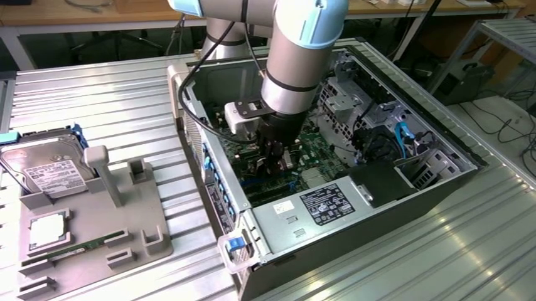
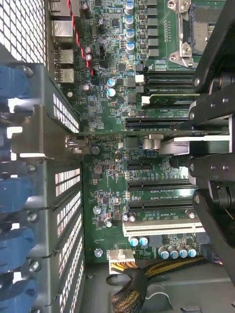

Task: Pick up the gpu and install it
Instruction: 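Insert the gpu into the slot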

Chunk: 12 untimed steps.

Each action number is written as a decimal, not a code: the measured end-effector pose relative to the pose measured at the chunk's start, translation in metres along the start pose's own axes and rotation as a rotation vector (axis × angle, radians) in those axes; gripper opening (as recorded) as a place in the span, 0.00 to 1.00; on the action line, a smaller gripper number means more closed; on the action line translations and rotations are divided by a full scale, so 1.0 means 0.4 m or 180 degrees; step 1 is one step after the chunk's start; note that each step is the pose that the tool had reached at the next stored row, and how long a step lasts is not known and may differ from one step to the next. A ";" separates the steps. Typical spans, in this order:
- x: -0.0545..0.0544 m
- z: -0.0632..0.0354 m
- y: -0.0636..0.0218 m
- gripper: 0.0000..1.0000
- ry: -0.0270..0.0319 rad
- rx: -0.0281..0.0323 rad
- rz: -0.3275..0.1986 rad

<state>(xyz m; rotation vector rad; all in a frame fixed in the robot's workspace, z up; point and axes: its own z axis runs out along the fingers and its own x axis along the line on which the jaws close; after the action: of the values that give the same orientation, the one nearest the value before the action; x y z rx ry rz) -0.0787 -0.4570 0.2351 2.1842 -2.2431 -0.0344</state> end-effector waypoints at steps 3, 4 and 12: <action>0.001 0.024 0.000 0.28 0.0006 -0.0002 0.0000; 0.001 0.029 -0.001 0.28 0.0003 -0.0002 0.0000; -0.001 0.034 -0.001 0.29 -0.0024 0.0005 0.0000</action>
<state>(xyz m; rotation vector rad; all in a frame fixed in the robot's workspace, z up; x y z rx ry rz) -0.0786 -0.4567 0.2215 2.1886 -2.2476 -0.0409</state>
